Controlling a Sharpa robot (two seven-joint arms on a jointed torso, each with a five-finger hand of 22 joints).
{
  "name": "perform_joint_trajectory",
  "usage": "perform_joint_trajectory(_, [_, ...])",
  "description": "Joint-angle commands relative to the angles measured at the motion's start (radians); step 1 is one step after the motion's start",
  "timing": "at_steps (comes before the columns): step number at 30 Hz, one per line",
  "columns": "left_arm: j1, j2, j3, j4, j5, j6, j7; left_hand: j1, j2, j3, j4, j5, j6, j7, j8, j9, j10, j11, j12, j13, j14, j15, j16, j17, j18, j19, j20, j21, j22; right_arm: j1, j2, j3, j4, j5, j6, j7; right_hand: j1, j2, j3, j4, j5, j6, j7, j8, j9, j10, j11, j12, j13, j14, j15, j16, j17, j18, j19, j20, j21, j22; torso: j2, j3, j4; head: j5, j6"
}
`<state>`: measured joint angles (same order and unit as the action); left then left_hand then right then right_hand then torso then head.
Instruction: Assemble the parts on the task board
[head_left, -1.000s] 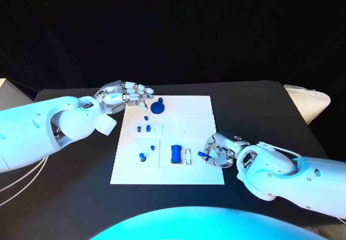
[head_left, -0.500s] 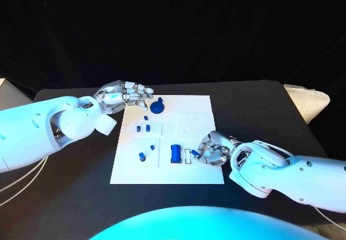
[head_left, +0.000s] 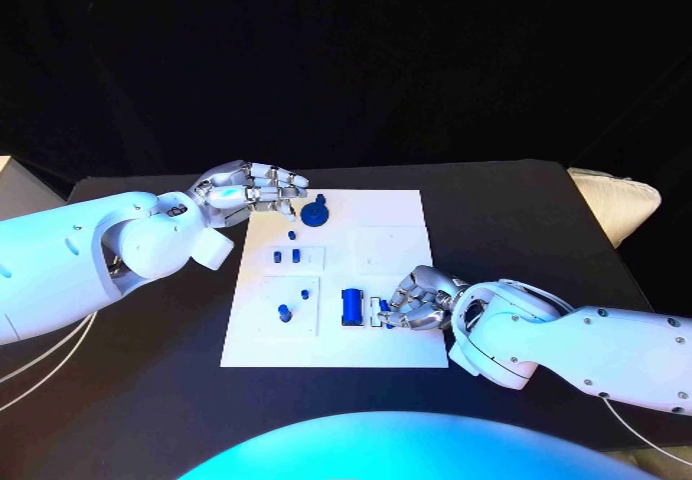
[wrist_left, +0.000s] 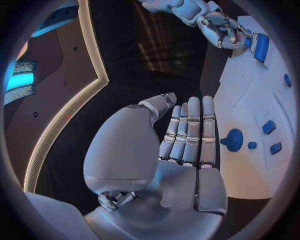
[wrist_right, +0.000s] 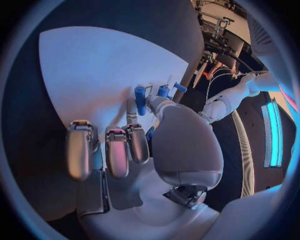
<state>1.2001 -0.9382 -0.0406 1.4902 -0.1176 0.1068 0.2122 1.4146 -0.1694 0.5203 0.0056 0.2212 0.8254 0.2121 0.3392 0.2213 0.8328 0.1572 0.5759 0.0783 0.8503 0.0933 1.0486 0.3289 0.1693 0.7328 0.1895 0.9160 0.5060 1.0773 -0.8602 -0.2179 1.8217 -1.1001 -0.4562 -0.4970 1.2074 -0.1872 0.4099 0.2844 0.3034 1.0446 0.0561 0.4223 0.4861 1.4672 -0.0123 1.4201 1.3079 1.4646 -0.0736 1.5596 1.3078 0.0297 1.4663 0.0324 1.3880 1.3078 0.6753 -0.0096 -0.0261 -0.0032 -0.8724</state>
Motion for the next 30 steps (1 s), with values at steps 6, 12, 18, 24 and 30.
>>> perform_joint_trajectory(6, [0.0, 0.001, 0.001, 0.003, 0.0, 0.02, 0.002, -0.003, 0.004, -0.001, 0.007, 0.003, -0.007, 0.0, 0.004, -0.001, -0.008, -0.001, 0.004, -0.002, -0.006, -0.002, -0.002, -0.001, 0.013, 0.007, -0.003, -0.004, -0.001, -0.002, 0.01, -0.001, 0.007, 0.053, -0.008, 0.01, -0.009, 0.001, -0.004, 0.002, 0.004, 0.005, -0.001, 0.005, -0.001, 0.045, -0.006, 0.008, 0.185, 0.104, -0.007, 0.004, 0.252, 0.001, 0.075, -0.007, 0.003, 0.223, 0.001, 0.0005, 0.0002, 0.003, 0.0])
perform_joint_trajectory(12, [0.0, 0.002, 0.001, 0.001, 0.0, 0.02, 0.001, -0.003, 0.004, -0.001, 0.007, 0.003, -0.007, 0.0, 0.004, -0.001, -0.008, -0.001, 0.004, -0.002, -0.006, -0.002, -0.002, -0.001, 0.013, 0.007, -0.003, -0.004, -0.001, -0.002, 0.01, -0.001, 0.011, 0.058, -0.032, 0.02, -0.01, 0.002, -0.005, 0.001, 0.007, 0.006, -0.002, 0.006, -0.001, 0.046, -0.007, 0.011, 0.187, 0.104, -0.008, 0.006, 0.255, 0.0, 0.076, -0.008, 0.007, 0.224, 0.001, 0.0003, -0.0003, 0.005, 0.0])
perform_joint_trajectory(18, [0.0, 0.003, 0.001, 0.001, -0.001, 0.021, 0.0, -0.003, 0.004, -0.001, 0.007, 0.003, -0.007, 0.0, 0.004, -0.001, -0.008, -0.001, 0.004, -0.002, -0.006, -0.002, -0.002, -0.001, 0.013, 0.007, -0.003, -0.004, -0.001, -0.002, 0.01, 0.0, 0.01, 0.064, -0.037, 0.02, -0.009, 0.003, -0.004, 0.0, 0.008, 0.006, -0.002, 0.006, -0.001, 0.047, -0.007, 0.012, 0.188, 0.104, -0.008, 0.006, 0.256, 0.0, 0.076, -0.008, 0.008, 0.224, 0.0, 0.0003, 0.0, 0.006, 0.0])
perform_joint_trajectory(24, [0.0, 0.003, 0.0, 0.0, -0.001, 0.022, -0.001, -0.004, 0.005, 0.0, 0.009, 0.004, -0.008, 0.0, 0.004, -0.001, -0.009, -0.001, 0.004, -0.002, -0.006, -0.002, -0.001, -0.001, 0.013, 0.008, -0.002, -0.005, -0.002, -0.002, 0.011, 0.002, 0.01, 0.067, -0.04, 0.019, -0.009, 0.003, -0.004, 0.0, 0.008, 0.006, -0.002, 0.006, -0.001, 0.047, -0.007, 0.012, 0.188, 0.104, -0.008, 0.006, 0.256, 0.0, 0.076, -0.008, 0.008, 0.224, 0.0, 0.0003, -0.0001, 0.007, 0.0])
perform_joint_trajectory(30, [0.0, 0.004, 0.0, 0.0, -0.001, 0.023, -0.003, -0.005, 0.007, 0.0, 0.011, 0.004, -0.008, 0.0, 0.004, -0.001, -0.009, -0.001, 0.004, -0.002, -0.006, -0.002, -0.001, -0.001, 0.013, 0.008, -0.002, -0.006, -0.002, -0.002, 0.015, 0.003, 0.007, 0.067, -0.022, 0.012, -0.017, 0.001, -0.009, 0.001, 0.007, 0.006, -0.002, 0.007, -0.001, 0.046, -0.007, 0.01, 0.187, 0.105, -0.008, 0.007, 0.256, 0.0, 0.076, -0.009, 0.007, 0.224, 0.0, -0.0001, 0.0003, 0.009, 0.0])
